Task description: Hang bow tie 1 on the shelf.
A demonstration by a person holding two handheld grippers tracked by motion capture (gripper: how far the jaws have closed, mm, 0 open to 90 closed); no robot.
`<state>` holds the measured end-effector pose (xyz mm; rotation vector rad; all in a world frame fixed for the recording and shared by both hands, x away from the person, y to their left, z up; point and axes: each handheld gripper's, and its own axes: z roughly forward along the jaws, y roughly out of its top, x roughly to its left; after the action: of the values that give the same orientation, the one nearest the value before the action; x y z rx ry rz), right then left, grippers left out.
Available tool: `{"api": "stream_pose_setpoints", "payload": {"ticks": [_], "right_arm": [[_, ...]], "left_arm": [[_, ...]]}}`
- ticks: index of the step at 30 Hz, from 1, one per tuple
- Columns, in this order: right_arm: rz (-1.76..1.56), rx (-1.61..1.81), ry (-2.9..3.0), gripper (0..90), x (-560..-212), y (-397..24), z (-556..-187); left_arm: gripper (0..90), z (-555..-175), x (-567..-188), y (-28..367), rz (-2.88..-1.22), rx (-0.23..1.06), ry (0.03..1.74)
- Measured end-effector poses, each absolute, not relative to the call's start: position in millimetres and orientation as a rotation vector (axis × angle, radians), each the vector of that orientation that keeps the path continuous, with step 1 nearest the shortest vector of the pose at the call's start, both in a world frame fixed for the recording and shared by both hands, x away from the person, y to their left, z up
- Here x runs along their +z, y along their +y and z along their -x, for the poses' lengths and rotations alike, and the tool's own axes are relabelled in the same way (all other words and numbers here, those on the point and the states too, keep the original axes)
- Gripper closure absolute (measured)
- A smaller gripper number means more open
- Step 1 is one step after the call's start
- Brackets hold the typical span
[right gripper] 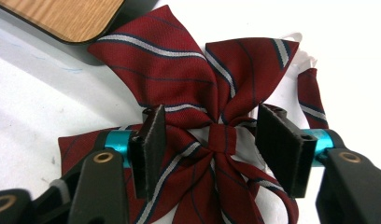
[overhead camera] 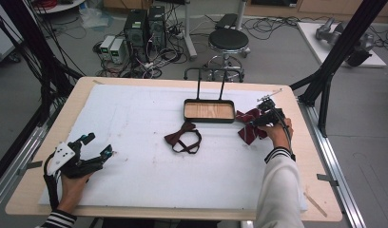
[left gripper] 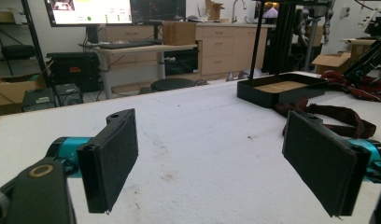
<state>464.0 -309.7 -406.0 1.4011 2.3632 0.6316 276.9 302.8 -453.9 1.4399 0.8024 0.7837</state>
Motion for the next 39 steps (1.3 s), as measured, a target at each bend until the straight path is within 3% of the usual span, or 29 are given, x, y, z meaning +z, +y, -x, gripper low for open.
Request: {"api": "stream_pose_setpoints", "payload": {"ticks": [9, 14, 16, 39], "right_arm": [[-1.423, 0.537, 2.383, 57.4, -412.0, -307.7, -466.7], [-1.464, 0.489, 2.398, 72.6, -416.4, -305.3, -468.7], [-1.482, 0.486, 2.397, 74.6, -416.1, -304.3, -468.9], [-1.453, 0.669, 2.319, 75.6, -393.6, -307.5, -457.8]], "left_arm": [[18.6, -276.9, -454.0, 302.8, -1.44, 0.783, 0.802], [18.7, -276.9, -453.9, 302.9, -1.439, 0.783, 0.802], [18.7, -276.9, -454.0, 302.9, -1.439, 0.783, 0.802], [18.7, -276.8, -454.0, 302.6, -1.439, 0.782, 0.802]]}}
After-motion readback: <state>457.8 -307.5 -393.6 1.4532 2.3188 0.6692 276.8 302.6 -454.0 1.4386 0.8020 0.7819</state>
